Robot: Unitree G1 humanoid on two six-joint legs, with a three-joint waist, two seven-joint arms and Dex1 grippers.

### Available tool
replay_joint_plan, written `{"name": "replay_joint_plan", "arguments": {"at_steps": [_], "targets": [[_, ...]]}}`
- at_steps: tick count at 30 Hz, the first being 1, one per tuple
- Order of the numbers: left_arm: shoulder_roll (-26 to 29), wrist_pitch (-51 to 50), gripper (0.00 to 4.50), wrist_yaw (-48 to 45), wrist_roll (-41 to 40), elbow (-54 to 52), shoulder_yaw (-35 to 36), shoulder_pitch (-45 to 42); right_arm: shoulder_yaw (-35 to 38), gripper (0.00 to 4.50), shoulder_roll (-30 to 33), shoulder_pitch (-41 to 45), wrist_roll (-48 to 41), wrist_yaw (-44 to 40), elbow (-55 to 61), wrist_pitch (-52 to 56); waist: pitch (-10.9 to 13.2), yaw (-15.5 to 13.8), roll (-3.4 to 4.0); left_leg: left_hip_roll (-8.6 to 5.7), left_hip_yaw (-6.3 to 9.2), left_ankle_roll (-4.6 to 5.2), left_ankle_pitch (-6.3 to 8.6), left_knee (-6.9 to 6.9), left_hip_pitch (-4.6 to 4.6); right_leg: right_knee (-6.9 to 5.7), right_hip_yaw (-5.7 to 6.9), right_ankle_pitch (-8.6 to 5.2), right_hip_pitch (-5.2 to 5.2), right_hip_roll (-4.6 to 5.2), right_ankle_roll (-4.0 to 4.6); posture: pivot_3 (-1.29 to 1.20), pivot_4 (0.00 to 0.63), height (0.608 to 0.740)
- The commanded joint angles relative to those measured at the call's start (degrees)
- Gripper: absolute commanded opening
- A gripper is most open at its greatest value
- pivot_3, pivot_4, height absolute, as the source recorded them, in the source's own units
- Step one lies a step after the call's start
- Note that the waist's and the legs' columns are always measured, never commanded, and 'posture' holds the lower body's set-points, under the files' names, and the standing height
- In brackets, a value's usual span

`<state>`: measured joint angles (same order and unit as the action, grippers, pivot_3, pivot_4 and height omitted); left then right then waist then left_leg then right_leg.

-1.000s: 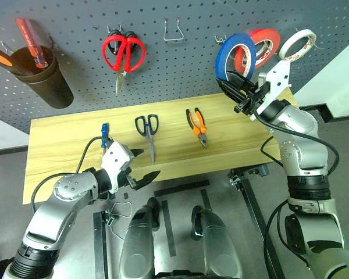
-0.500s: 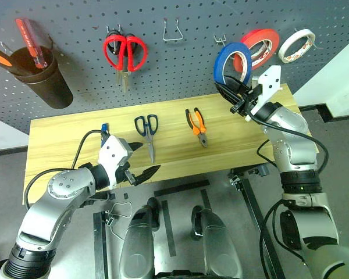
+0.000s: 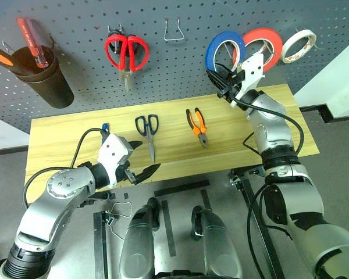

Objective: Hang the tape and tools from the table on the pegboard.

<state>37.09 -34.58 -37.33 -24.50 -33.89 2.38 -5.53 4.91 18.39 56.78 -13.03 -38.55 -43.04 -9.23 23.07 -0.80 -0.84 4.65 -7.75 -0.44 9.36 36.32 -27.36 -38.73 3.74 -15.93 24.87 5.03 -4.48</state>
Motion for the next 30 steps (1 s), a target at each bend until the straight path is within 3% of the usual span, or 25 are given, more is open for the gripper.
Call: {"name": "replay_joint_plan", "arguments": {"at_steps": [1,2,3,12,16,19,25,30], "targets": [[0.3,0.13,4.5,0.07,-1.12,-2.19,1.64,0.41,1.14,0.68,0.02,1.56,0.67,1.34,-2.87,-1.26,0.0,0.0,0.0,0.0,0.0,-0.01,0.0,0.0,0.01,-0.02,0.0,0.0,0.0,0.0,0.0,0.13,0.366,0.717],[0.28,0.16,4.5,0.08,-1.08,-2.15,1.62,0.44,1.15,0.68,0.04,1.68,0.6,1.02,-3.16,-1.06,0.0,-0.01,0.0,0.0,0.0,-0.02,-0.01,0.0,0.02,-0.03,0.0,0.0,0.0,0.0,0.0,0.13,0.366,0.717],[0.22,0.16,4.5,0.11,-1.03,-2.12,1.56,0.43,1.02,1.4,0.08,1.7,0.66,0.7,-3.31,-1.11,0.0,-0.06,0.0,0.0,0.01,-0.03,-0.02,0.0,0.02,-0.04,0.0,0.0,0.0,0.0,0.0,0.13,0.366,0.717],[0.24,-0.01,4.5,-0.05,-1.12,-1.87,1.46,0.09,-0.75,4.38,-0.57,0.1,3.18,1.97,-1.6,-0.58,0.0,0.02,0.01,0.0,0.01,-0.03,-0.02,-0.04,0.01,-0.05,-0.01,-0.01,0.04,0.01,0.01,0.14,0.366,0.717],[0.23,0.08,4.5,-0.05,-0.94,-2.3,1.29,1.01,-0.39,4.48,1.03,-7.73,3.24,4.23,10.06,6.22,0.0,-0.32,0.01,0.01,0.01,-0.03,-0.02,-0.07,0.01,-0.04,0.0,-0.01,0.04,0.02,0.01,0.13,0.362,0.717],[0.58,0.33,4.5,-0.32,-0.67,-2.49,1.37,2.17,-0.52,4.48,2.56,-20.75,2.03,6.01,29.75,15.8,0.0,-1.66,0.01,0.0,0.03,-0.03,-0.02,-0.12,-0.01,0.04,0.0,-0.02,0.04,0.04,0.01,0.12,0.36,0.717],[3.29,1.36,4.5,-1.7,-0.38,-2.38,4.6,5.39,0.58,4.48,2.93,-42.57,-3.69,12.36,65.97,37.15,-0.04,-1.33,0.02,0.05,0.14,-0.06,0.01,-0.18,-0.02,0.14,-0.02,-0.01,0.05,0.07,0.01,0.11,0.345,0.717],[5.57,3.67,4.5,-3.37,0.9,1.91,6.89,4.65,-2.54,4.48,-0.36,-46.08,-4.72,20.24,79.06,48.28,-0.1,-1.36,-0.05,0.2,0.23,-0.11,0.16,-0.27,0.01,0.16,-0.02,0.07,0.12,0.0,0.18,0.09,0.355,0.717]]}}
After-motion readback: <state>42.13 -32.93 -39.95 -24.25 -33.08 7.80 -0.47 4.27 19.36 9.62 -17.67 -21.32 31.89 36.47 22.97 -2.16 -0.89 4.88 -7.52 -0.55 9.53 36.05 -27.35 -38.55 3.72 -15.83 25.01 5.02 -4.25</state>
